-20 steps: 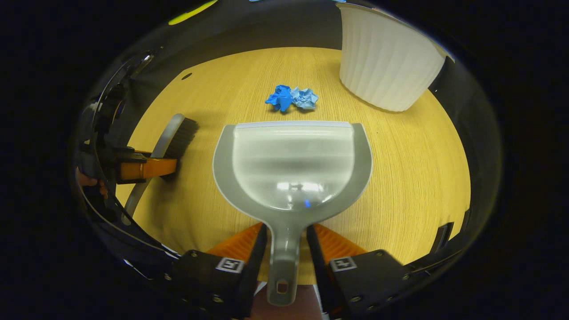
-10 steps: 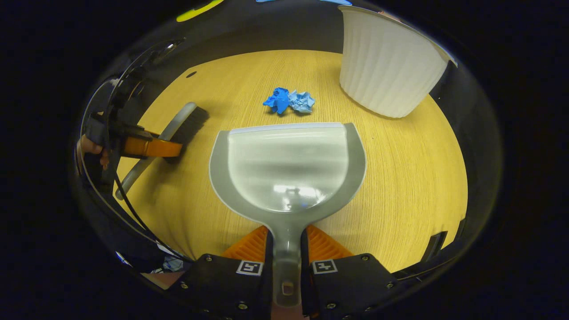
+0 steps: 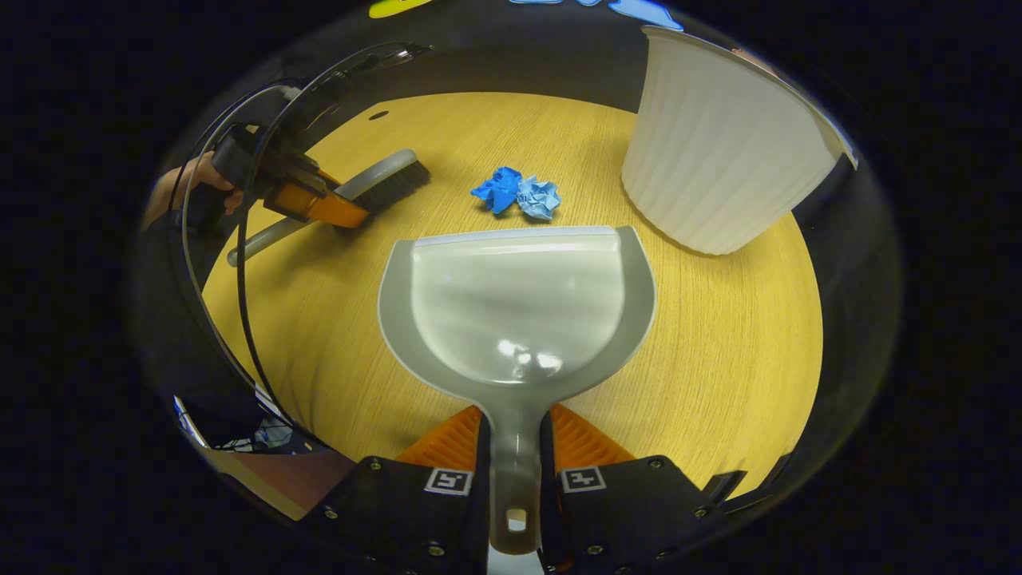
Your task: Pick up the small broom and dustpan from the desktop, sweep the trash into the dustpan with the broom, and then empty the trash into the garbage bin.
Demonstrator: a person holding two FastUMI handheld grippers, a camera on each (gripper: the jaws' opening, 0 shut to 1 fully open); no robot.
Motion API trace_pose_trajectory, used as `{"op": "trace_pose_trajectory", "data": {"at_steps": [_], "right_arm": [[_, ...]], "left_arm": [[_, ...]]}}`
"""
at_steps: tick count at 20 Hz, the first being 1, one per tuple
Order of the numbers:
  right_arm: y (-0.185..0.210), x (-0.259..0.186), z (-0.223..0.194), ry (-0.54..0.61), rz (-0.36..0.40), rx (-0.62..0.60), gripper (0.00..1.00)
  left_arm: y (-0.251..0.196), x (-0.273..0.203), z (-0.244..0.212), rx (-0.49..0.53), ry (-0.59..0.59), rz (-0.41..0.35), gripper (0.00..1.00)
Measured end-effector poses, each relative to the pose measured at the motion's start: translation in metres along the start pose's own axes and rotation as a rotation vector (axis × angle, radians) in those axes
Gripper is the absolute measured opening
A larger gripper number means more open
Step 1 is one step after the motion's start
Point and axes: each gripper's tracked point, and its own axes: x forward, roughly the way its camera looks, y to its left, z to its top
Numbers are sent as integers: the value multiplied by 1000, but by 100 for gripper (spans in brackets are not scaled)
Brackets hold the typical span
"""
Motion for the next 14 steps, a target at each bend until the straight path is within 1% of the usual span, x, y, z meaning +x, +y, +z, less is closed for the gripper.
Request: {"op": "trace_pose_trajectory", "data": {"at_steps": [5, 6, 7, 9, 10, 13, 14], "right_arm": [[-29, -3, 1, 35, 72, -109, 26], [-36, -4, 1, 41, 71, -132, 26], [-42, -3, 1, 45, 68, -154, 26], [-49, -5, 4, 41, 67, -186, 26], [-51, -5, 5, 44, 68, -193, 26], [-52, -2, 7, 64, 96, -179, 26], [-53, -2, 11, 59, 101, -178, 26]], "left_arm": [[-11, 13, 39, 89, 12, -25, 51], [-12, 12, 50, 120, 11, -28, 46], [-16, 13, 58, 143, 10, -37, 51], [-25, 18, 71, 171, 16, -66, 51], [-30, 23, 77, 183, 14, -74, 45], [-34, 26, 98, 230, 23, -84, 51], [-36, 25, 106, 245, 24, -88, 51]]}}
